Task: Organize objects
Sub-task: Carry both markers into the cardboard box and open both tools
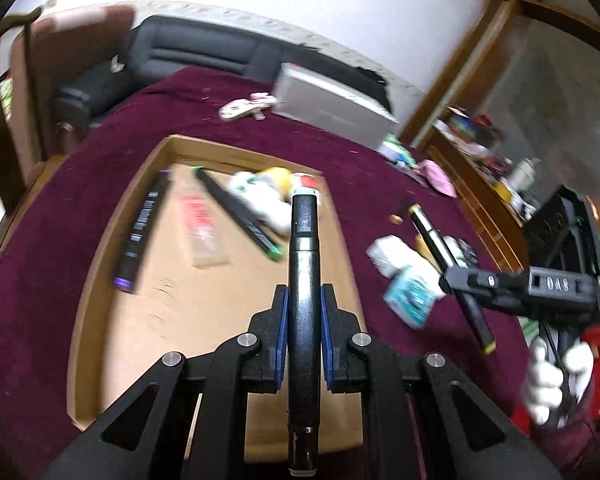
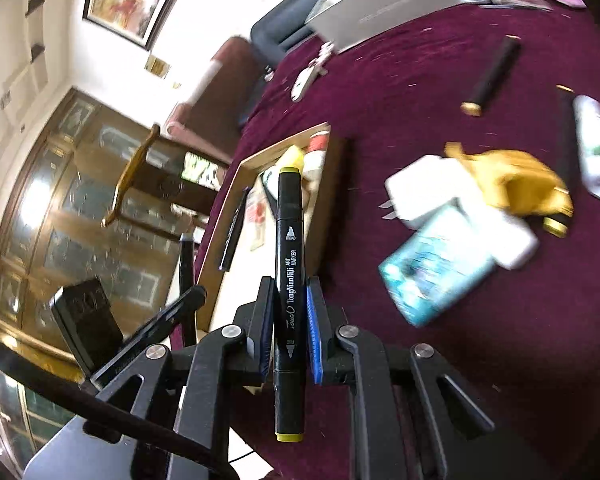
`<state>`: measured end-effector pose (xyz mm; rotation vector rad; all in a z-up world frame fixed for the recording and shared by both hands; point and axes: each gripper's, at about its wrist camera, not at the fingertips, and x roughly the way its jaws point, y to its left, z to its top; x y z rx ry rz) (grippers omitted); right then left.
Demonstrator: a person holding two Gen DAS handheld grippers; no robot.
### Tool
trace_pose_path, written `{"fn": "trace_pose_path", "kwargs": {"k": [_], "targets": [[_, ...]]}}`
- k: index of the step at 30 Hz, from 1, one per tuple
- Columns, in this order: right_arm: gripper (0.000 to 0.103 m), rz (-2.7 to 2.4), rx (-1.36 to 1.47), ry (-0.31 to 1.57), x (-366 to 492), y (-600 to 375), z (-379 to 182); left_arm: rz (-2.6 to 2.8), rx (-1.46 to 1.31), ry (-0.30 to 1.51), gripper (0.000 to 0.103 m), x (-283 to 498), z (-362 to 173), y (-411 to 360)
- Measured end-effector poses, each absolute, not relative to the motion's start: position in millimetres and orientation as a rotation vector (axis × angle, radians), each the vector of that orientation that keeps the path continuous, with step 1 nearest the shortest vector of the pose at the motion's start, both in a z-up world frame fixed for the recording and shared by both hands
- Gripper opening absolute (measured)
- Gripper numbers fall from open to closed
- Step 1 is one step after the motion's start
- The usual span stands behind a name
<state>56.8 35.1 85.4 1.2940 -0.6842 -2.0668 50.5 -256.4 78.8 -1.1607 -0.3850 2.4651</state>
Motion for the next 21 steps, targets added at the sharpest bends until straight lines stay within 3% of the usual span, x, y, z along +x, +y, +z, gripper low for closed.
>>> {"fn": "trace_pose_path", "kwargs": {"k": [21], "targets": [[0.013, -2.008, 1.475, -0.451, -35, -113, 42, 2.500, -1.536, -0.394, 0.011, -50, 18, -307]]}}
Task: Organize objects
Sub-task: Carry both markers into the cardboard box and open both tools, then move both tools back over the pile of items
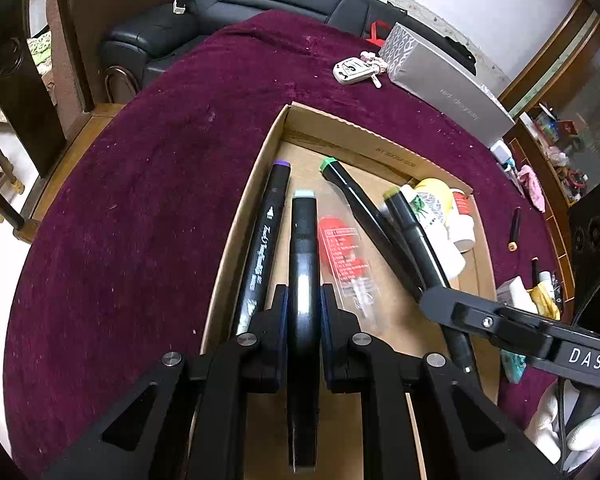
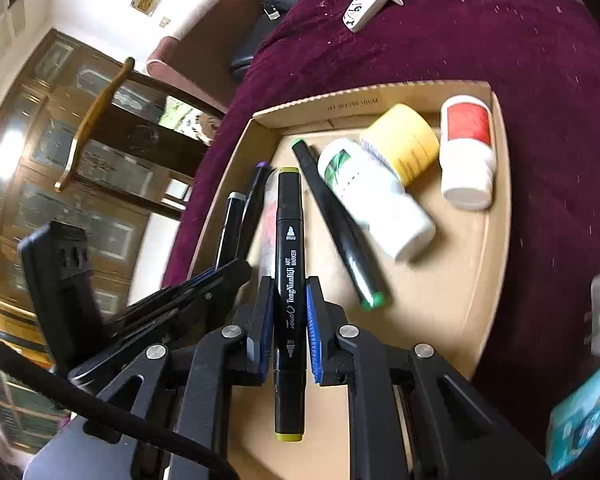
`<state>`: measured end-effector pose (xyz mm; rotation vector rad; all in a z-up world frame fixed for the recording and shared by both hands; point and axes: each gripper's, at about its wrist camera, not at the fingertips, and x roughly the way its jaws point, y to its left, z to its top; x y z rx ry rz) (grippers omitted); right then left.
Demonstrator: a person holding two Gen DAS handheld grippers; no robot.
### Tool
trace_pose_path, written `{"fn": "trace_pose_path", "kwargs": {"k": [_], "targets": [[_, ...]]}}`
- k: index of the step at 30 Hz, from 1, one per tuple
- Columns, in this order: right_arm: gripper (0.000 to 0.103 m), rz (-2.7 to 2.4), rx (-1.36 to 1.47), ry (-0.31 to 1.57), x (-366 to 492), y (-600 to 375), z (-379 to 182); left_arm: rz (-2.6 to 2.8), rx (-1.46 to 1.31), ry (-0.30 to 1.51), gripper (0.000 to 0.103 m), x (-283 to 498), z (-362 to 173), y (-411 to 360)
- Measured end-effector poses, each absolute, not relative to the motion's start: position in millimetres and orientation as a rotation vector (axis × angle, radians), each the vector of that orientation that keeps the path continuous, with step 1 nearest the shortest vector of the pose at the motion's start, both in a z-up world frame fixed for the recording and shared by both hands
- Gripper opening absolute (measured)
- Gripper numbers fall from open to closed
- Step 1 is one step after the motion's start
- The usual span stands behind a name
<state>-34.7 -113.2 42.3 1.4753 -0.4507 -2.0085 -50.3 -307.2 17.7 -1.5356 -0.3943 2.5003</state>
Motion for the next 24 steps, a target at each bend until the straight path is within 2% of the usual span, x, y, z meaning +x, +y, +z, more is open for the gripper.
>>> {"fn": "trace_pose_path", "kwargs": {"k": [18, 20, 24], "targets": [[0.013, -2.056, 1.513, -0.301, -45, -127, 31, 2.488, -1.440, -0.486, 0.014, -36, 30, -315], [0.014, -2.070, 1.505, -0.269, -44, -130, 32, 2.503, -1.410, -0.500, 0.020, -29, 37, -318], [0.014, -2.093, 1.490, -0.208, -41, -135, 35, 2.540, -1.336, -0.536, 0.024, -15, 51, -326]]}}
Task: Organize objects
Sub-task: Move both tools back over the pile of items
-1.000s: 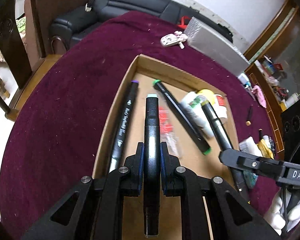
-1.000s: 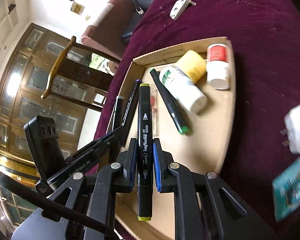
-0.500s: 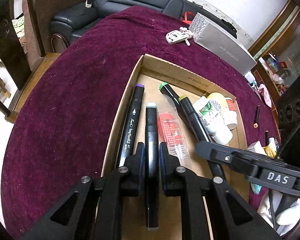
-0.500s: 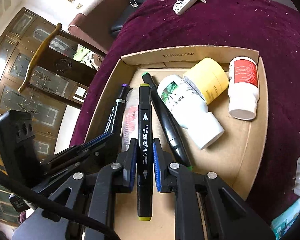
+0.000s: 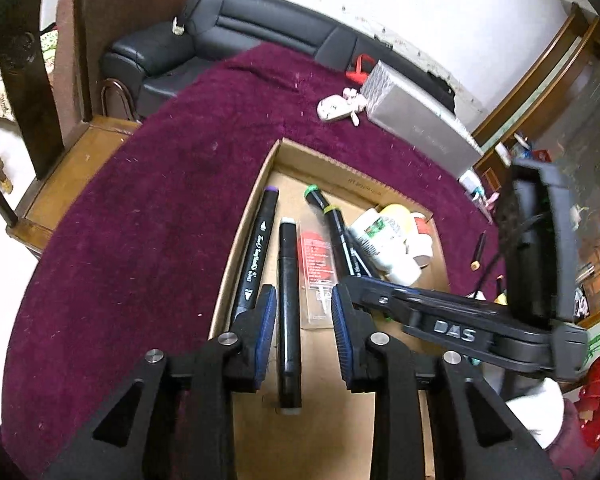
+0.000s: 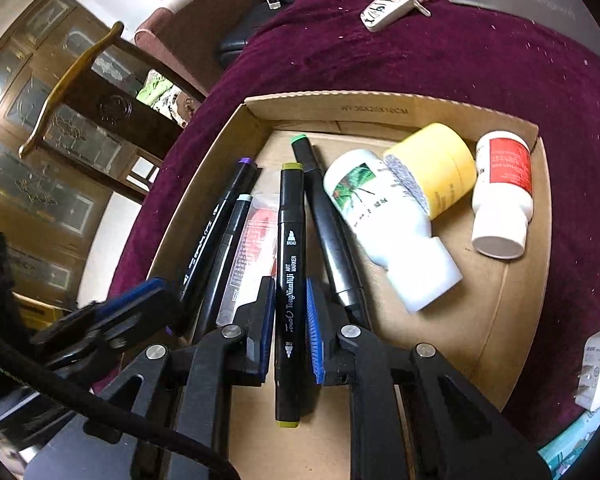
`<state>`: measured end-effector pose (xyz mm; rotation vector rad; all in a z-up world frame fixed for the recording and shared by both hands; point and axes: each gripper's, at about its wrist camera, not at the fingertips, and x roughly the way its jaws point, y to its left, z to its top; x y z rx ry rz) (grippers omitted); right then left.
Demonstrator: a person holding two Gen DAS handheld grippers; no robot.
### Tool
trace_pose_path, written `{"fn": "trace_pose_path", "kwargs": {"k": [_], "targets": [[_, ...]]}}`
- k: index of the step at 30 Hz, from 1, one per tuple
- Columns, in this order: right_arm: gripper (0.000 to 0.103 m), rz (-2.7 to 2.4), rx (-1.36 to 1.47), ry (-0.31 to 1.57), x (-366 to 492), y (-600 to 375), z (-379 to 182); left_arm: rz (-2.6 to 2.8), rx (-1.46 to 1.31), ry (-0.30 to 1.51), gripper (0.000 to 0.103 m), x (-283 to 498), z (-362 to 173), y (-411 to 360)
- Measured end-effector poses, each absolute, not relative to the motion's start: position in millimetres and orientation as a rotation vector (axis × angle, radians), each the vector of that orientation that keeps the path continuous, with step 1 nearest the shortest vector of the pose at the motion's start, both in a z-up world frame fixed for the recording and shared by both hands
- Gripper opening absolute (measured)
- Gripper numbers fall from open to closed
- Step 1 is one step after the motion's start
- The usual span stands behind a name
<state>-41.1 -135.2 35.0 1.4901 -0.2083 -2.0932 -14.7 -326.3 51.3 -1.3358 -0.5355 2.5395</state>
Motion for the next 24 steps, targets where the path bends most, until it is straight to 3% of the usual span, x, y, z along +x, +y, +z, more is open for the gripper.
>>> {"fn": "trace_pose_path", "kwargs": {"k": [9, 17, 24], "targets": [[0.016, -2.133, 1.466, -0.164, -43, -139, 44, 2.614, -1.259, -0.593, 0.047, 9, 75, -340], [0.020, -2.186, 1.414, -0.230, -21, -102, 70, 2.594, -1.249, -0.624, 0.047, 25, 81, -329], [0.033, -2.285, 1.312, -0.253, 12, -56, 95, 2.543, -1.233, -0.560, 0.047, 43, 92, -288]]}}
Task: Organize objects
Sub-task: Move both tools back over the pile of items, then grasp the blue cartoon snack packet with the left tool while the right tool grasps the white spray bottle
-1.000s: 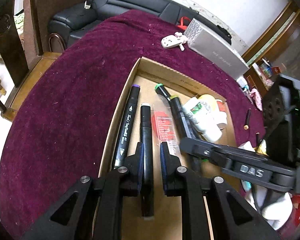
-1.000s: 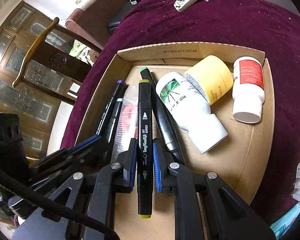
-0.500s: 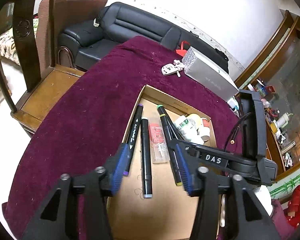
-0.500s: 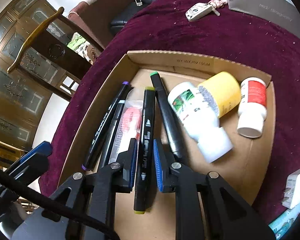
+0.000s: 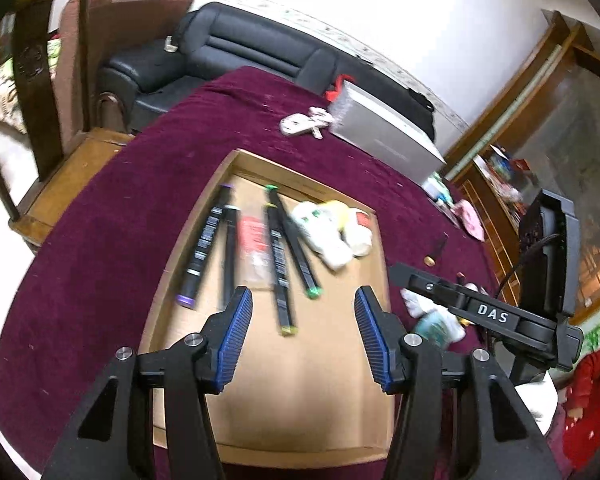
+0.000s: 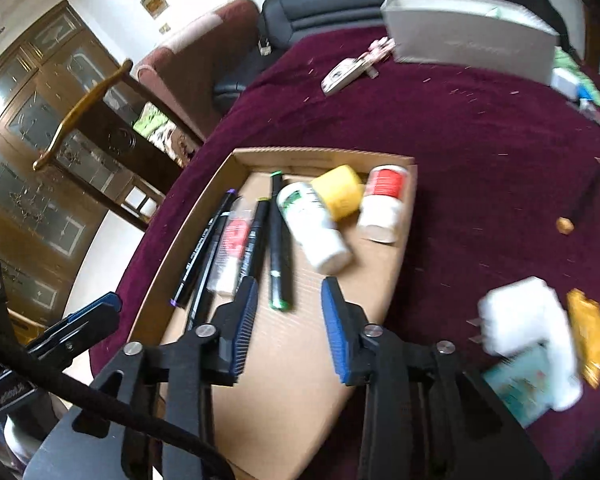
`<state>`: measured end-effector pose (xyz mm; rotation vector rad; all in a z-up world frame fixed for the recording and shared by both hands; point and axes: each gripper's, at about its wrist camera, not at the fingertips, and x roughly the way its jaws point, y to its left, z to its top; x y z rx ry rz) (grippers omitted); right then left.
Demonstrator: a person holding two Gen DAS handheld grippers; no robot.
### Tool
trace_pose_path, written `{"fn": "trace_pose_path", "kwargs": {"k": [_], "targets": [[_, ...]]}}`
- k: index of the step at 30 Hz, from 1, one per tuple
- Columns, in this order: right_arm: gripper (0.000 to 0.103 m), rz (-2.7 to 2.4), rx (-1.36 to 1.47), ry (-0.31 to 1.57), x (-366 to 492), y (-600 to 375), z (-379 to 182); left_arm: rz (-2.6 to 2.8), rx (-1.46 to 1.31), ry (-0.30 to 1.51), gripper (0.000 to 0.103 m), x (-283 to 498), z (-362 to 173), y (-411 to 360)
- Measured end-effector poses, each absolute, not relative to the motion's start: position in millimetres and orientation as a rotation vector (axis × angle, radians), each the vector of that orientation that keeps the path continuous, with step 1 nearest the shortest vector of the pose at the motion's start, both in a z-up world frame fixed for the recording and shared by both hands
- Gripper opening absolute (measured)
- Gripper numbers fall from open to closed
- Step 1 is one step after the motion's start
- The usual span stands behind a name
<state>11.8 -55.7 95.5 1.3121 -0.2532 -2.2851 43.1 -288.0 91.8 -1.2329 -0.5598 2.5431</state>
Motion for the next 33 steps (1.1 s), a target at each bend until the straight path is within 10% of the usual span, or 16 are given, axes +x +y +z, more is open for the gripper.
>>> {"fn": "trace_pose_path", "kwargs": {"k": [10, 33], "targets": [[0.059, -2.563, 1.145, -0.393, 64, 80, 120, 2.359, -1.259, -0.482, 0.053, 47, 89, -197], [0.060, -2.589, 1.213, -0.715, 82, 187, 71, 2.274, -1.413, 0.028, 0.059, 10, 25, -30]]}}
